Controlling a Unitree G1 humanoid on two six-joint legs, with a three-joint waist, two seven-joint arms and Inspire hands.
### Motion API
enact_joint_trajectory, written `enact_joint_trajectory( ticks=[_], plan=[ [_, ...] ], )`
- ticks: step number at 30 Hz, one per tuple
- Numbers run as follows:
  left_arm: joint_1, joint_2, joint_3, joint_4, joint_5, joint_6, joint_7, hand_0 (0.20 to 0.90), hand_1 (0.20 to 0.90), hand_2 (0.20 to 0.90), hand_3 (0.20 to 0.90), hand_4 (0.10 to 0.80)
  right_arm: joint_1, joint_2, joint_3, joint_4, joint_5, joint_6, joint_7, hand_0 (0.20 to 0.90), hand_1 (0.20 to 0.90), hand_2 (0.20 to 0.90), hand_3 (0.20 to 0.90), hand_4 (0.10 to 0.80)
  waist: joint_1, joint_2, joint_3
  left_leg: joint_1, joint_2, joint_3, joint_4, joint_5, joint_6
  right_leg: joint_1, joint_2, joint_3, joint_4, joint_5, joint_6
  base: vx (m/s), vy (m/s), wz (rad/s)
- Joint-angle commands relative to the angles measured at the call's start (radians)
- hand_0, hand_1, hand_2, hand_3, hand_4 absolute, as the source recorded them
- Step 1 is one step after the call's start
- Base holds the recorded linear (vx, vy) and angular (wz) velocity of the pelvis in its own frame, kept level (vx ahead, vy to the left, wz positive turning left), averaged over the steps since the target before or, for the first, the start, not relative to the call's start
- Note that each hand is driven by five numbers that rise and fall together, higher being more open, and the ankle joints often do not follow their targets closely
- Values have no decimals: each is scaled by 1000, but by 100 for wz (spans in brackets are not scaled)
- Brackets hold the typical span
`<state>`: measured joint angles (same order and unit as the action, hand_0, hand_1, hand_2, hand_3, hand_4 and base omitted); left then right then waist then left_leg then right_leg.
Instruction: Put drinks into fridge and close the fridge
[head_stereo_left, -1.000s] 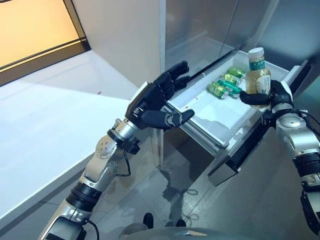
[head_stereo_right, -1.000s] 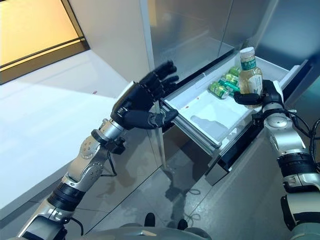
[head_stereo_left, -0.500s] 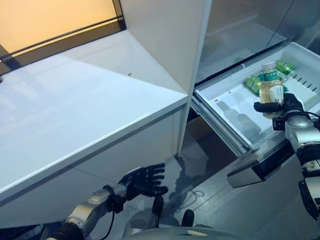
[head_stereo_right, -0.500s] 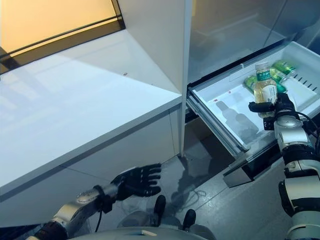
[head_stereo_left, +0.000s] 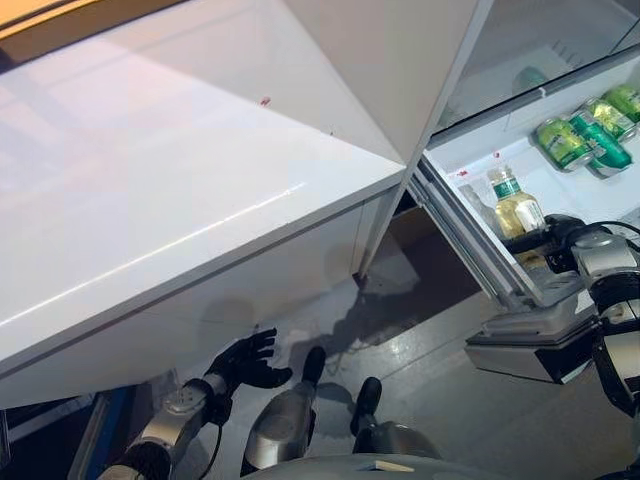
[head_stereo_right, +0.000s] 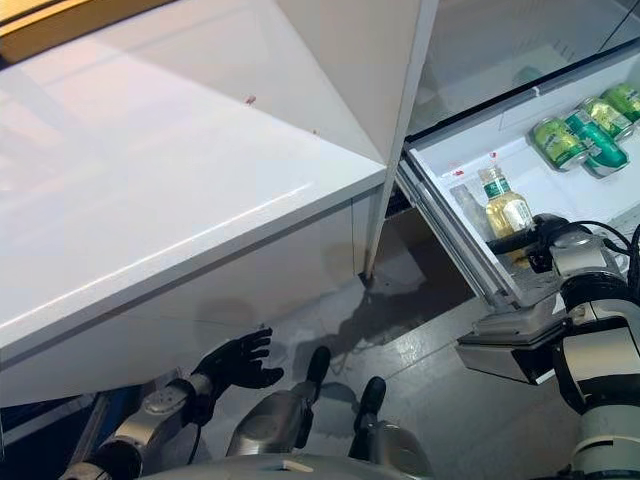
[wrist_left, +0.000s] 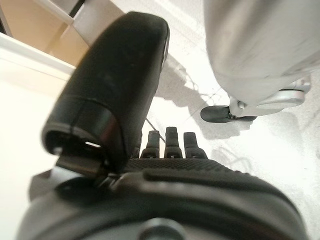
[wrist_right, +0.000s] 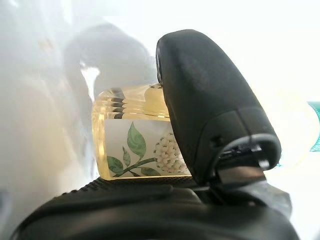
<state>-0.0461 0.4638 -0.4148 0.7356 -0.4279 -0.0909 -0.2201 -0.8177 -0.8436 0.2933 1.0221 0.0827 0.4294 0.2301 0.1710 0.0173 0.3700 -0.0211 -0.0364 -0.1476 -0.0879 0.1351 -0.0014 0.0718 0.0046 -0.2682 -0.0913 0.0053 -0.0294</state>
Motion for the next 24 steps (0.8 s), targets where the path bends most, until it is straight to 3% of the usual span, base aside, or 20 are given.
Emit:
enact_joint_trajectory(
  ticks=[1,9,10,11,12,18,24],
  plan=[
    [20,-16,29,19,54,-39,-2,900,900,900,900,800,-128,-152,79,-16,-145,-35,13,300,300,300,200,100,-12,-29,-54,-7,20,92,70,-115,-16,-63,-9,26,117,-52,26,0,0,0],
    [-1,-17,41,52,78,-25,-2,900,900,900,900,800,-168,-147,174,47,-381,20,208,300,300,300,200,100,-5,-28,-31,-18,16,96,78,-116,-14,-75,-12,24,127,-51,28,0,0,0],
    [-4,-17,45,53,81,-19,-1,900,900,900,900,800,-173,-147,187,56,-396,23,231,444,444,444,367,267,-3,-28,-30,-18,15,96,79,-116,-13,-74,-12,23,128,-51,28,0,0,0],
    [-9,-17,49,58,86,-12,3,900,900,900,900,800,-176,-146,200,66,-401,28,248,648,648,648,606,506,0,-30,-28,-16,15,95,79,-116,-13,-71,-12,22,128,-51,28,0,0,0],
    [-13,-21,53,69,93,-11,6,900,900,900,900,800,-176,-136,204,73,-401,24,243,900,900,900,900,800,1,-31,-29,-15,14,94,80,-116,-12,-69,-12,23,128,-51,28,0,0,0],
    [-23,-24,64,90,113,10,13,900,900,900,900,800,-186,-107,199,86,-375,-3,205,900,900,900,900,800,8,-32,-37,-6,10,92,76,-116,-11,-60,-13,21,126,-53,29,0,0,0],
    [-4,-28,90,106,124,23,24,900,900,900,900,800,-174,-107,164,7,-238,-30,147,900,900,900,900,800,3,-35,-47,9,9,96,66,-117,-12,-51,-14,22,122,-49,32,-3,45,1]
  ],
)
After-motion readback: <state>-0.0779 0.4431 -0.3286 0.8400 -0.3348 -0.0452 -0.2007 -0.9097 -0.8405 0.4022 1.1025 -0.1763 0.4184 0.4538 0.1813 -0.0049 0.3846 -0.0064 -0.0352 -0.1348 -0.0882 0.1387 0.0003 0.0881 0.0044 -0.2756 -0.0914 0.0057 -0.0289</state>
